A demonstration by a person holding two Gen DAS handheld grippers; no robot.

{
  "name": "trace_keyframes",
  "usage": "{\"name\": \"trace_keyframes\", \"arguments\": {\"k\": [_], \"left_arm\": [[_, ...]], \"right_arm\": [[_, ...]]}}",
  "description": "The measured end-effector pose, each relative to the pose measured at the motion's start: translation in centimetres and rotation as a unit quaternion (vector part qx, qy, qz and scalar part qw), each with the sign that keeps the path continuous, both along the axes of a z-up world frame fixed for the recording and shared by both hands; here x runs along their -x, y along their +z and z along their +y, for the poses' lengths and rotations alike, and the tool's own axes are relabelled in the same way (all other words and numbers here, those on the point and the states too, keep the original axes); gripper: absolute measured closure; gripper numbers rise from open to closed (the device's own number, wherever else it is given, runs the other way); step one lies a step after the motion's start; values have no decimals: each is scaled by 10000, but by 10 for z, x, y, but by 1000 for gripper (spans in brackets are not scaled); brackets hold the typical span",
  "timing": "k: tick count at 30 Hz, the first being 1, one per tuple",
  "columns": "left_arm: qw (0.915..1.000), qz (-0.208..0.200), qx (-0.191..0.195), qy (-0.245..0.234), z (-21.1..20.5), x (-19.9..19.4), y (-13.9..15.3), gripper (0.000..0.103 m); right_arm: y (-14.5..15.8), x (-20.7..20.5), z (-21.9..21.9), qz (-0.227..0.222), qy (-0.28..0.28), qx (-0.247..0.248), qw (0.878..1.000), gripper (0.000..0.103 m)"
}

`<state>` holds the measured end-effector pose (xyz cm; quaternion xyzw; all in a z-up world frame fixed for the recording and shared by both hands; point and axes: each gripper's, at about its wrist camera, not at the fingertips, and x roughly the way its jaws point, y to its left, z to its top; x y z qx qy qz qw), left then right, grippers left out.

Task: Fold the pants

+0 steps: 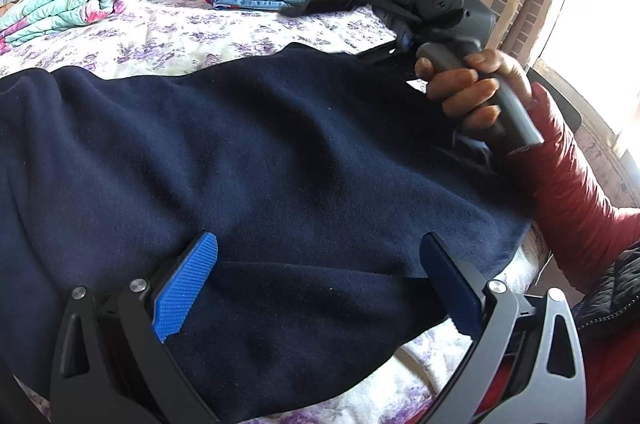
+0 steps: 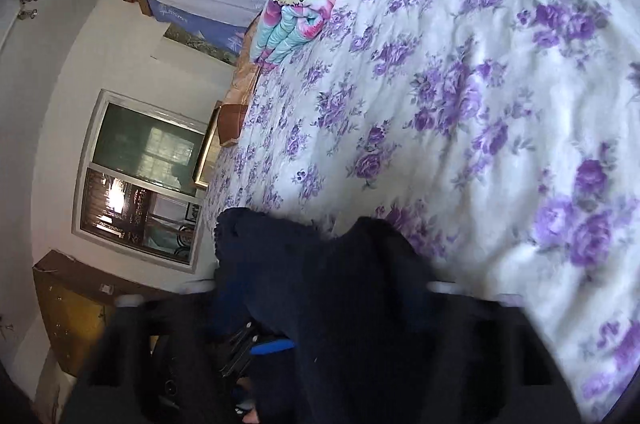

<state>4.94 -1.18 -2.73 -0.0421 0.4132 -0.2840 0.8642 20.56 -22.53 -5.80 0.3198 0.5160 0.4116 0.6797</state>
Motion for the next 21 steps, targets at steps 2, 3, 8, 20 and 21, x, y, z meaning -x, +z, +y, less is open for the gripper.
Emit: {"name": "trace_keyframes", "arguments": {"k": [2, 3, 8, 20, 21], "left_arm": [[10000, -2, -13, -8, 0, -1, 0, 4], [10000, 2, -26, -7, 0, -1, 0, 4], [10000, 25, -74, 35, -3, -3, 0, 4], [9996, 154, -63, 207, -3, -4, 5, 5], [9996, 164, -34, 249, -1, -3, 8, 5]], "right_arm": [[-3, 3, 0, -111, -7, 95, 9999, 71], [-3, 6, -3, -216, -89, 102, 9997, 82], [14, 3, -6, -632, -315, 86, 9975, 94], [39, 21, -33, -1377, -1080, 341, 9840, 99], [48, 31, -25, -1524, -841, 257, 9844, 98]]}}
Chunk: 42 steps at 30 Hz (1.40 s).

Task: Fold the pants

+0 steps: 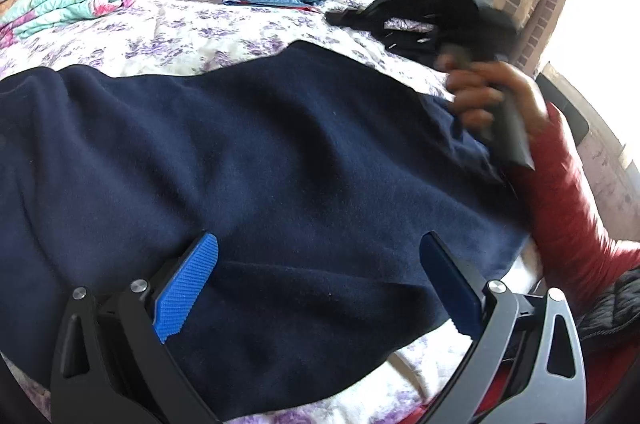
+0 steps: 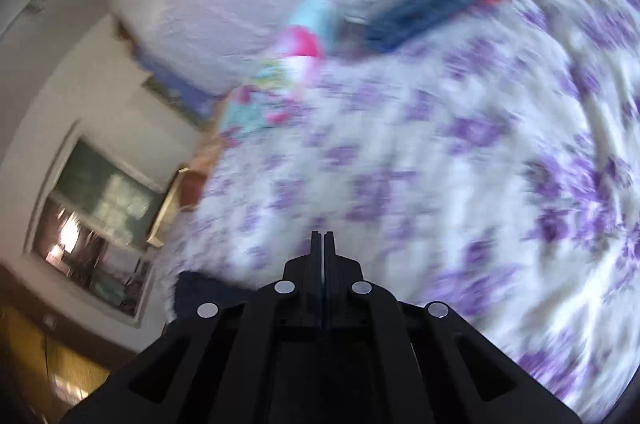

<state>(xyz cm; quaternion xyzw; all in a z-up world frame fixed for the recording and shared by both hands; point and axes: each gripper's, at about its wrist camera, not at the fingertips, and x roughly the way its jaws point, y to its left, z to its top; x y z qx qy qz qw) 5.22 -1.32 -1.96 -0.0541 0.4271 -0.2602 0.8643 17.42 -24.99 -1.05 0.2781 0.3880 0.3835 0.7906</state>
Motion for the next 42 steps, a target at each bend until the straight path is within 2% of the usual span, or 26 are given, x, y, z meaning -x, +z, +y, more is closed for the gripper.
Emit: {"name": "trace_keyframes", "arguments": {"k": [2, 4, 6, 7, 8, 9, 10, 11, 12, 14, 16, 17, 19, 20, 22, 23, 25, 27, 28, 30, 32, 33, 35, 37, 39, 42], "left_arm": [[9998, -132, 66, 165, 8, 4, 10, 5], [9993, -234, 151, 261, 17, 9, 18, 5], [9990, -239, 177, 325, 25, 11, 22, 4], [9988, -197, 67, 446, 29, 10, 20, 4], [9981, -109, -84, 597, 32, 8, 16, 4], [9967, 36, -255, 768, 35, 3, 9, 4], [9952, 222, -358, 885, 38, -3, 0, 5], [9952, 267, -303, 895, 40, -3, -2, 5], [9950, 198, -290, 930, 40, -1, -1, 4], [9952, 126, -280, 934, 38, 4, 6, 4], [9958, 62, -35, 913, 44, 7, 13, 5], [9957, 22, 125, 912, 49, 9, 18, 5], [9946, -4, 262, 1001, 58, 13, 22, 4], [9933, 47, 265, 1122, 63, 12, 20, 4], [9900, 272, 181, 1372, 69, 0, 9, 4], [9896, 356, 186, 1380, 71, -2, 4, 4], [9903, 251, -34, 1369, 67, 3, 3, 5], [9895, 159, -308, 1405, 61, 9, 7, 4], [9891, 105, -339, 1431, 61, 13, 10, 4], [9883, 58, -173, 1513, 71, 18, 15, 4], [9857, 30, 111, 1684, 87, 21, 19, 4], [9839, 35, 283, 1763, 96, 22, 21, 4], [9818, 83, 576, 1806, 108, 23, 23, 4], [9777, 35, 732, 1969, 118, 27, 27, 4], [9747, -31, 693, 2126, 122, 29, 31, 4], [9711, -113, 507, 2328, 124, 32, 37, 4]], "right_arm": [[5, 19, 21, -54, 485, 42, 9988, 97], [-10, 29, 46, 207, 899, 163, 9956, 92], [-32, 25, 57, 512, 817, 523, 9940, 69], [-48, 16, 59, 740, 701, 677, 9925, 70], [-65, 5, 56, 1020, 583, 648, 9910, 83], [-74, -1, 48, 1229, 433, 552, 9899, 103], [-79, -4, 38, 1467, 346, 98, 9885, 103], [-73, -1, 31, 1450, 145, -3, 9893, 103], [-64, 6, 27, 1283, 5, 59, 9917, 96], [-39, 30, 23, 807, -113, 155, 9966, 92], [-29, 51, 21, 660, -106, 92, 9977, 64], [-26, 64, 18, 512, -169, 206, 9983, 39], [-28, 79, 14, 345, -304, 526, 9976, 36], [-38, 84, 11, 454, -342, 672, 9961, 35], [-57, 80, 1, 764, -377, 478, 9952, 37], [-59, 82, -7, 773, -434, 383, 9953, 43], [-51, 96, -19, 759, -686, 469, 9936, 42], [-35, 121, -37, 458, -926, 597, 9929, 29], [-27, 135, -50, 271, -1074, 661, 9917, 26], [-14, 166, -89, -13, -1575, 778, 9844, 16], [-7, 203, -145, -30, -2340, 735, 9695, 14], [-7, 217, -168, 69, -2636, 701, 9621, 14], [-7, 256, -228, 360, -3369, 538, 9393, 14], [-9, 288, -274, 590, -3849, 341, 9204, 14], [-17, 313, -316, 929, -4193, -53, 9031, 14], [-39, 326, -345, 1342, -4276, -837, 8900, 14]]}}
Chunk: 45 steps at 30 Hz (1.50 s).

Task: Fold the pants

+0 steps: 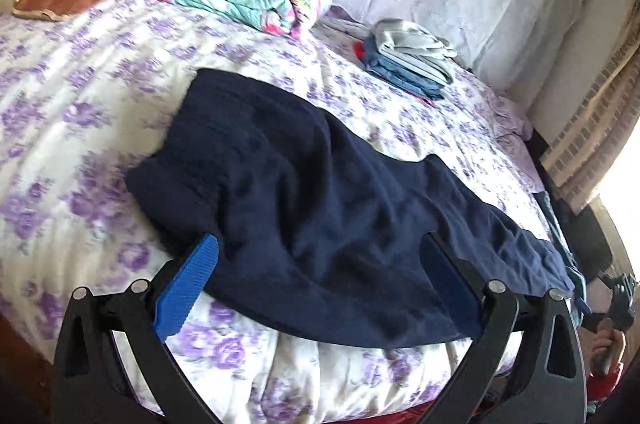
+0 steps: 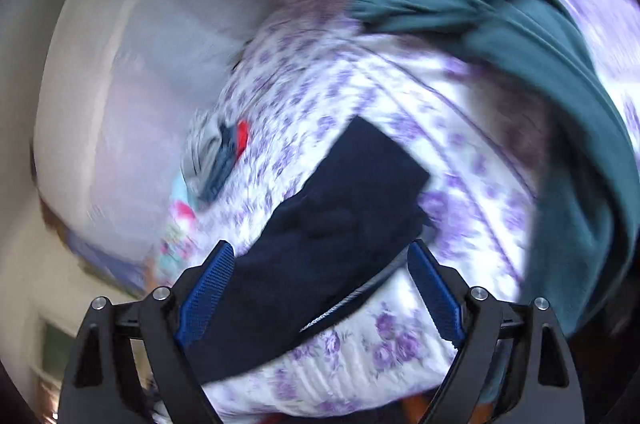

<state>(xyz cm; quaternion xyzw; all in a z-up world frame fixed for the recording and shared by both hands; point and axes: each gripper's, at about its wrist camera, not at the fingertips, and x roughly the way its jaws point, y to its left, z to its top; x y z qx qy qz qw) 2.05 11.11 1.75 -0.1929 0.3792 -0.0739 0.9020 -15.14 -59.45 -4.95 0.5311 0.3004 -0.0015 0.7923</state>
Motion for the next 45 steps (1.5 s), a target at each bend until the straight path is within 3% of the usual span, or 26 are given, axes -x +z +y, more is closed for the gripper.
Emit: {"name": "trace_keyframes", "arguments": {"k": [3, 7, 13, 16, 19, 20, 22, 28, 30, 33, 36, 37, 39, 40, 41, 43, 45], "left_arm": [[9996, -40, -226, 149, 0, 6, 7, 4], [9956, -177, -846, 354, -9, 11, 17, 4], [9961, -46, -859, 199, -19, 6, 9, 4], [9963, 14, -848, 165, -22, 5, 4, 4], [9960, 6, -881, 158, -23, 6, 2, 4], [9960, 15, -885, 159, -23, 6, 2, 4], [9963, 29, -841, 176, -20, 6, 1, 4], [9960, -77, -783, 420, -2, 12, 8, 4], [9961, -111, -719, 494, 7, 14, 11, 4], [9953, -168, -725, 622, 17, 18, 15, 4], [9946, -177, -694, 748, 29, 19, 17, 4], [9948, -168, -623, 783, 34, 20, 17, 4], [9956, -152, -472, 789, 41, 20, 17, 4], [9962, -133, -374, 774, 45, 19, 17, 4], [9964, -123, -345, 768, 46, 19, 17, 4], [9962, -112, -354, 789, 47, 19, 17, 4], [9960, -119, -378, 796, 47, 19, 16, 4]], "right_arm": [[-19, -3, 6, 269, -175, -118, 9994, 14], [-41, -13, 20, 299, -135, -313, 9990, 14], [-41, -28, 38, -100, -642, 166, 9977, 14], [-34, -40, 48, -96, -698, 813, 9942, 17], [-38, -50, 52, -164, -745, 1120, 9908, 52], [-44, -51, 49, -175, -842, 1049, 9907, 71], [-49, -49, 44, -255, -906, 1032, 9902, 76], [11, -58, 84, -840, -625, 2387, 9654, 79], [37, -68, 115, -1104, -347, 3080, 9443, 79], [66, -85, 187, -1458, 392, 4279, 8911, 79], [66, -103, 276, -1623, 1489, 5386, 8132, 79], [57, -109, 310, -1584, 1951, 5802, 7747, 79], [32, -116, 359, -1417, 2701, 6240, 7195, 79], [18, -118, 375, -1344, 2986, 6338, 7008, 79], [5, -118, 386, -1286, 3190, 6408, 6864, 79], [-7, -115, 395, -1240, 3262, 6520, 6731, 79], [-5, -110, 396, -1262, 3228, 6558, 6706, 79]]}}
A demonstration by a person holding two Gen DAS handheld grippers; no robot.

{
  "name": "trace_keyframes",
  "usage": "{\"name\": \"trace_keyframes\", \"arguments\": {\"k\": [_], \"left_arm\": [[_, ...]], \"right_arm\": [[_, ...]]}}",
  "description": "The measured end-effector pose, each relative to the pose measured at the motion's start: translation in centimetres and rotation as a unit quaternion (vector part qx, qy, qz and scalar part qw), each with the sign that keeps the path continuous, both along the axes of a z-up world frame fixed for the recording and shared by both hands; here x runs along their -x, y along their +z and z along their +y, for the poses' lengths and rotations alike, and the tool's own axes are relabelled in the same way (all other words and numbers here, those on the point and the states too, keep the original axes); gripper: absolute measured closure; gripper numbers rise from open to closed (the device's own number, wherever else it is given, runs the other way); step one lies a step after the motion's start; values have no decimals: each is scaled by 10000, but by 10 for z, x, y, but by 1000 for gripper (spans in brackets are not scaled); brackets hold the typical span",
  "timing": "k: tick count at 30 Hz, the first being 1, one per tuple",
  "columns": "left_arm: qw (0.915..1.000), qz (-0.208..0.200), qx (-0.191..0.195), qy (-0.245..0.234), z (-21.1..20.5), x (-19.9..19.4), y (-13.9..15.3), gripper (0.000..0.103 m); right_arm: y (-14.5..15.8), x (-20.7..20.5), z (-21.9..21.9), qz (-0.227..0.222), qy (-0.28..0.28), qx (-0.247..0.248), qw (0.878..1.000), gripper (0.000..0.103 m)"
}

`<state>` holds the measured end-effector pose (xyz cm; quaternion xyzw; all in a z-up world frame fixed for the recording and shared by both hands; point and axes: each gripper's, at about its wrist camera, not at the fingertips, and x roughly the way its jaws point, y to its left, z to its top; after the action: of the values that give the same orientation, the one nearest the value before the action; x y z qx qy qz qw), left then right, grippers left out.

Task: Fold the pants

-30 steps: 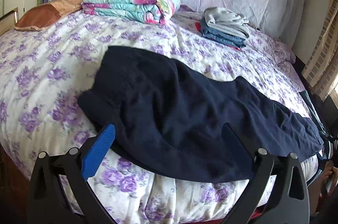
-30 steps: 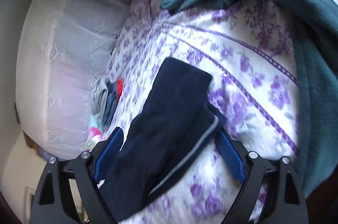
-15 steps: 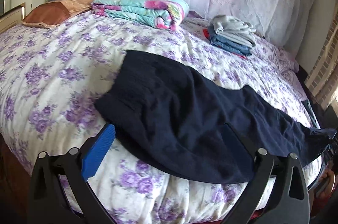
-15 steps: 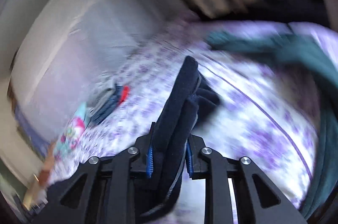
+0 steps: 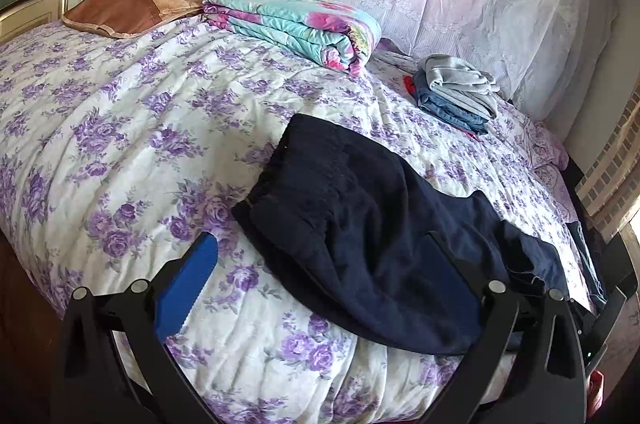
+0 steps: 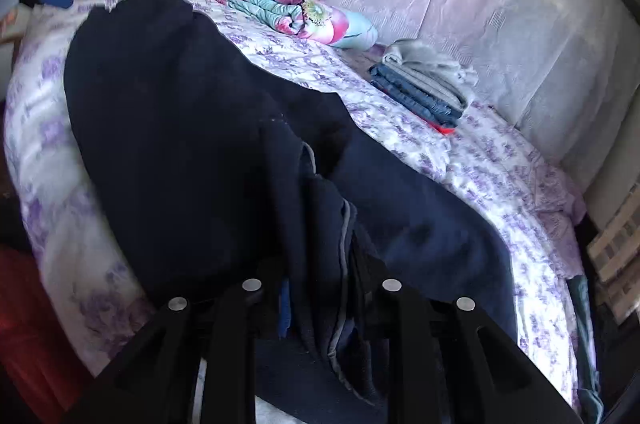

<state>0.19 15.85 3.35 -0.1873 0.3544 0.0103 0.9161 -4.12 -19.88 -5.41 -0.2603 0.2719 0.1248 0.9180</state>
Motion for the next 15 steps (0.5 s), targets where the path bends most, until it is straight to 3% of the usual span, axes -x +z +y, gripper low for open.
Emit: {"name": "trace_keyframes", "arguments": {"k": [3, 6, 10, 15], "left_arm": [[10000, 41, 18, -34, -1, -2, -3, 4], [9999, 119, 58, -72, -2, -6, -7, 4], [9999, 143, 66, -54, -3, -6, -8, 4], [9997, 240, -37, -30, -3, -10, -11, 4]], "right_arm": [[6, -4, -1, 133, 51, -6, 9999, 79], [2, -1, 9, 122, 115, 298, 9994, 73], [6, 4, 10, 268, 188, 78, 9994, 66], [40, 21, 0, 648, 794, -906, 9906, 34]]}}
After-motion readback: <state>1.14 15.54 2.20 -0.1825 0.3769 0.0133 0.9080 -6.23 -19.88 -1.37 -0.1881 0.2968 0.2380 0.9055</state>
